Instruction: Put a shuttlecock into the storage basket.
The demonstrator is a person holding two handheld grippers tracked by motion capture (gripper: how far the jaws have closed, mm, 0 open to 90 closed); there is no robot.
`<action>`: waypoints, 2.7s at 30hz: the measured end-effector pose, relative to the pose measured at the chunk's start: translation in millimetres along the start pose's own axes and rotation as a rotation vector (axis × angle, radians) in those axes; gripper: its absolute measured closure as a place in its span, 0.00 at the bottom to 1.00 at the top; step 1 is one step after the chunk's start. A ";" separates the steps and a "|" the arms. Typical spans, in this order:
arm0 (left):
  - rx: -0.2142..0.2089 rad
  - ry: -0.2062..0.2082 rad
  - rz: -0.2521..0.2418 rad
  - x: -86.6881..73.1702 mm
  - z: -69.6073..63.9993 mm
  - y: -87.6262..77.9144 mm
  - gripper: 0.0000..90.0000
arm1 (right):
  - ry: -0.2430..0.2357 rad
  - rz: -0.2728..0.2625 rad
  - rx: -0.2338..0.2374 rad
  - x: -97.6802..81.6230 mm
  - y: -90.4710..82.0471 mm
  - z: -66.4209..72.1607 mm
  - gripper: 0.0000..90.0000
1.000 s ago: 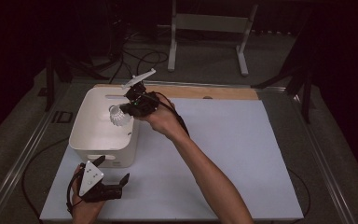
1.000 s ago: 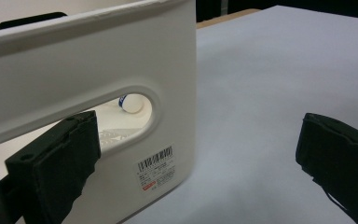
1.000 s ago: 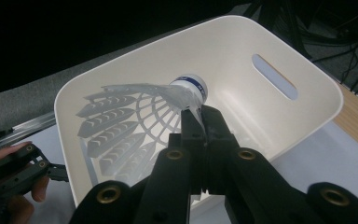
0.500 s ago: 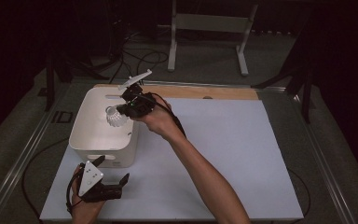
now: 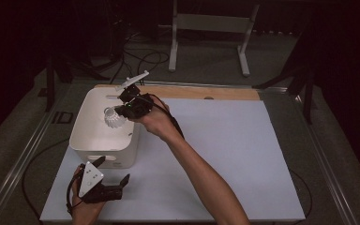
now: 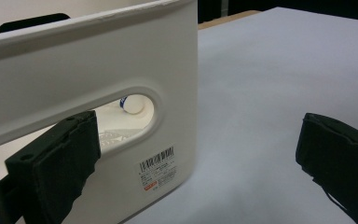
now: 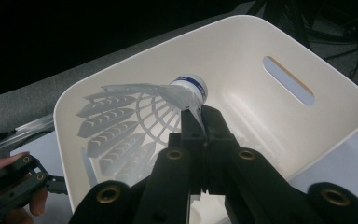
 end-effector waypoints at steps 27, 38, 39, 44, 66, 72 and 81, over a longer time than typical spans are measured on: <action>-0.002 -0.003 0.000 0.0 0.2 -0.2 0.01 | 0.014 0.006 -0.002 0.8 16.5 -1.2 0.99; -0.001 -0.003 0.000 -0.1 0.1 -0.3 0.01 | 0.084 -0.033 -0.039 0.5 13.4 -13.0 0.19; -0.001 -0.001 0.000 -0.1 0.0 -0.2 0.01 | 0.087 -0.035 -0.053 -0.6 12.2 -14.0 0.16; 0.000 -0.003 0.001 -0.1 -0.1 -0.1 0.01 | 0.088 -0.044 -0.063 -5.8 6.8 -18.9 0.12; 0.001 -0.003 0.001 0.0 -0.4 0.6 0.01 | 0.080 -0.085 -0.102 -30.8 -19.0 -23.6 0.11; 0.001 -0.004 0.001 0.0 -0.3 0.7 0.00 | 0.082 -0.090 -0.104 -38.9 -24.7 -25.2 0.10; 0.001 -0.007 -0.001 0.1 -0.2 0.6 0.00 | 0.076 -0.111 -0.122 -49.1 -32.5 -25.2 0.09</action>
Point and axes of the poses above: each handheld gripper's, and its own axes: y roughly forward along the jaws, x roughly out of its top, z roughly to its left, the point moved 6 cm from there along y, roughly forward along the jaws, and after that the axes turned 3 degrees about z, right-handed, at the moved point
